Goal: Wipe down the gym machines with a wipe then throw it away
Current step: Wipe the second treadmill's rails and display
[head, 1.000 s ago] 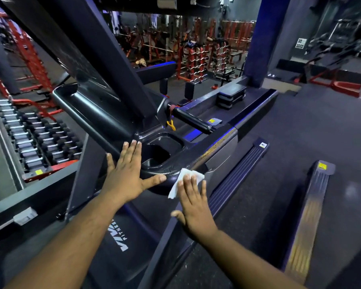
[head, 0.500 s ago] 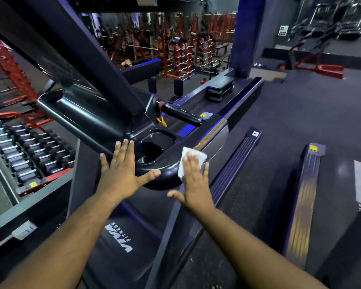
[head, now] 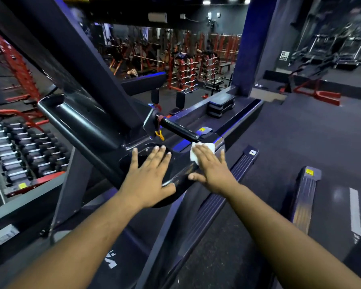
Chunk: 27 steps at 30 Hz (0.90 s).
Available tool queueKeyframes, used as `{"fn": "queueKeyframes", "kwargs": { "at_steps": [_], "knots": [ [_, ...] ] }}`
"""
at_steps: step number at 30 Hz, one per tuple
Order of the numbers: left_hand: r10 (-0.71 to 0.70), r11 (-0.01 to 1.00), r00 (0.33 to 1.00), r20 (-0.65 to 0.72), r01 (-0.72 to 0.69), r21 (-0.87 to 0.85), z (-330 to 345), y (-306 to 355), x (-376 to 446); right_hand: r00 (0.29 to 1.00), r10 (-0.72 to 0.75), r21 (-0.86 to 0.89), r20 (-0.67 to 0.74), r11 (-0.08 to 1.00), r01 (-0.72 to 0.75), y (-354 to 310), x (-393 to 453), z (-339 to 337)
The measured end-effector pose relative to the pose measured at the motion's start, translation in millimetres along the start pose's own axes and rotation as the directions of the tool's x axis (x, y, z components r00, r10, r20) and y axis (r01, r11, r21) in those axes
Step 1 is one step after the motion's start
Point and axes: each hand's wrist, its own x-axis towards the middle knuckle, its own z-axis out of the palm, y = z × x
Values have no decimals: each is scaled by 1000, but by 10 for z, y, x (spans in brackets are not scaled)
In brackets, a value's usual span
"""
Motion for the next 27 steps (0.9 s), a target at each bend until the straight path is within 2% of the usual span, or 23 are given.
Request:
{"fn": "queueKeyframes", "kwargs": {
  "at_steps": [2,3,5,8,13,15,19,21,23,27],
  "knots": [
    [-2,1000,999,55,1,17,-37,131,160,999,46,-13,25,999,-46,121,121,-69],
    [-5,1000,998,70,3,25,-51,208,270,999,22,-21,40,1000,-21,149,162,-76],
    [-9,1000,996,94,6,30,-60,321,419,993,-101,-17,65,995,102,131,141,-45],
    [-51,999,987,150,50,10,-4,471,698,959,-261,-21,107,964,265,477,174,-90],
    [-152,988,971,184,150,25,64,621,1040,980,-145,-45,137,987,152,1233,582,-343],
    [-200,980,962,185,199,27,91,680,1142,978,-152,-85,143,983,165,1236,645,-343],
    [-281,960,941,187,277,49,165,745,1249,913,-375,-1,162,925,381,1028,511,-179],
    [-291,957,940,180,285,56,180,742,1235,877,-461,-15,135,884,467,1097,521,-134],
    [-295,956,940,172,288,64,180,735,1215,885,-456,-56,90,885,462,1308,649,-146],
    [-294,956,941,170,289,58,159,730,1211,969,-244,-59,41,967,246,1638,849,-240]
  ]
}}
